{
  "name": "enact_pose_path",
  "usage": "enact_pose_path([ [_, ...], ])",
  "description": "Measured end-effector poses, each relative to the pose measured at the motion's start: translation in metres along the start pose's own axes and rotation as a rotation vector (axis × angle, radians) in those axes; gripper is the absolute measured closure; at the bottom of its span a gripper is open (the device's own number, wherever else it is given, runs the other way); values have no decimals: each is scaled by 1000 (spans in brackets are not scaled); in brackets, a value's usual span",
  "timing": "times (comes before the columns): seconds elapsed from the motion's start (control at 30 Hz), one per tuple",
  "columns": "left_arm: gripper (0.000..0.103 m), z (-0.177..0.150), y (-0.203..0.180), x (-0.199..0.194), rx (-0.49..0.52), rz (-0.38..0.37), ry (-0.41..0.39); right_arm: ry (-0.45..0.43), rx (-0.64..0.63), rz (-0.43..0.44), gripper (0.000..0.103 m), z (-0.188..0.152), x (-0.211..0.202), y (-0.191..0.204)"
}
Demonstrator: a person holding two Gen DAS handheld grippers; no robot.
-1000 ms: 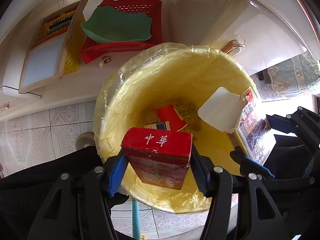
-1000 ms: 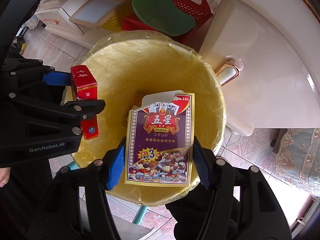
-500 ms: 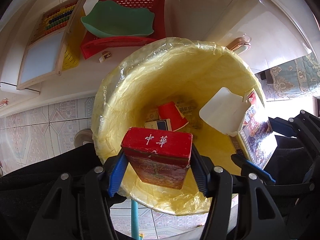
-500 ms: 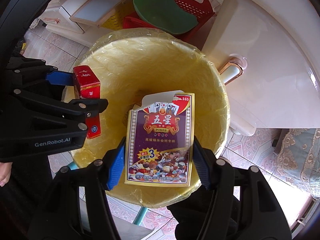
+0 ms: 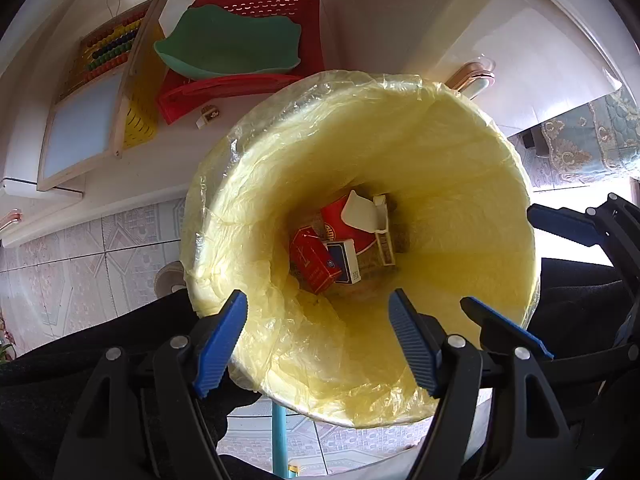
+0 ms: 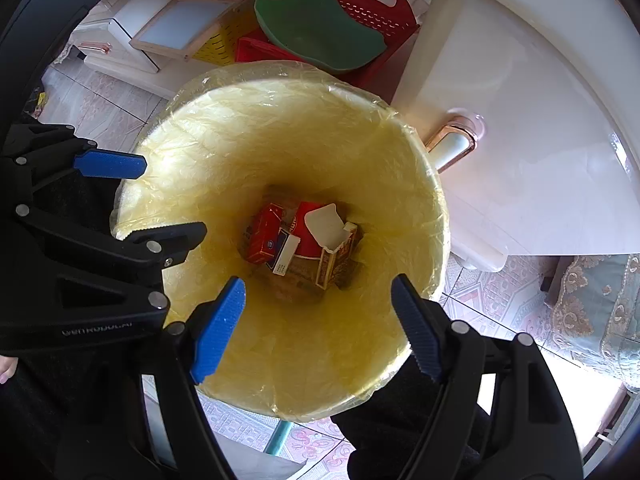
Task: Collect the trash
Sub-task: 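Move both tools back over the table toward the medicine box and tissue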
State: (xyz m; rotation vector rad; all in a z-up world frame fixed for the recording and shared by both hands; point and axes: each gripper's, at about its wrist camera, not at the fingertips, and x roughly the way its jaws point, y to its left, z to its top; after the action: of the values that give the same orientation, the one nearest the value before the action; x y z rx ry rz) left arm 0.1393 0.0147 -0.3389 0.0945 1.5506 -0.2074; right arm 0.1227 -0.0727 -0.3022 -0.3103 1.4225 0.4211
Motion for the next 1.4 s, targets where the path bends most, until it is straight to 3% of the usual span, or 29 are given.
enact_pose_path([
  [0.33, 32, -5, 0, -26, -16, -3, 2, -37, 0, 15, 29, -4, -29, 1],
  [0.47, 32, -7, 1, -71, -2, -37, 11, -93, -14, 48, 29, -6, -76, -4],
  [0.53, 31, -4, 3, -107, 19, -46, -21, -132, -18, 75, 28, -5, -109, -11],
  [0.6, 26, 3, 3, -148, 62, -17, -65, -175, -25, 87, 21, 0, -147, -20],
  [0.67, 19, 14, 4, -191, 97, -2, -104, -226, -33, 68, 14, 7, -187, -30],
  [0.73, 14, 28, 4, -231, 140, -19, -102, -267, -35, 55, 14, 18, -226, -41],
  [0.83, 11, 55, 6, -282, 161, -48, -78, -313, -4, 81, 10, 36, -277, -60],
  [1.03, 11, 105, -2, -362, 212, 25, -99, -385, 11, 26, 9, 74, -348, -84],
  [1.27, 10, 164, -11, -384, 296, 60, -71, -389, 8, 90, 9, 119, -377, -99],
  [1.4, 10, 194, -13, -375, 316, 50, -49, -374, -11, 59, 9, 143, -377, -104],
])
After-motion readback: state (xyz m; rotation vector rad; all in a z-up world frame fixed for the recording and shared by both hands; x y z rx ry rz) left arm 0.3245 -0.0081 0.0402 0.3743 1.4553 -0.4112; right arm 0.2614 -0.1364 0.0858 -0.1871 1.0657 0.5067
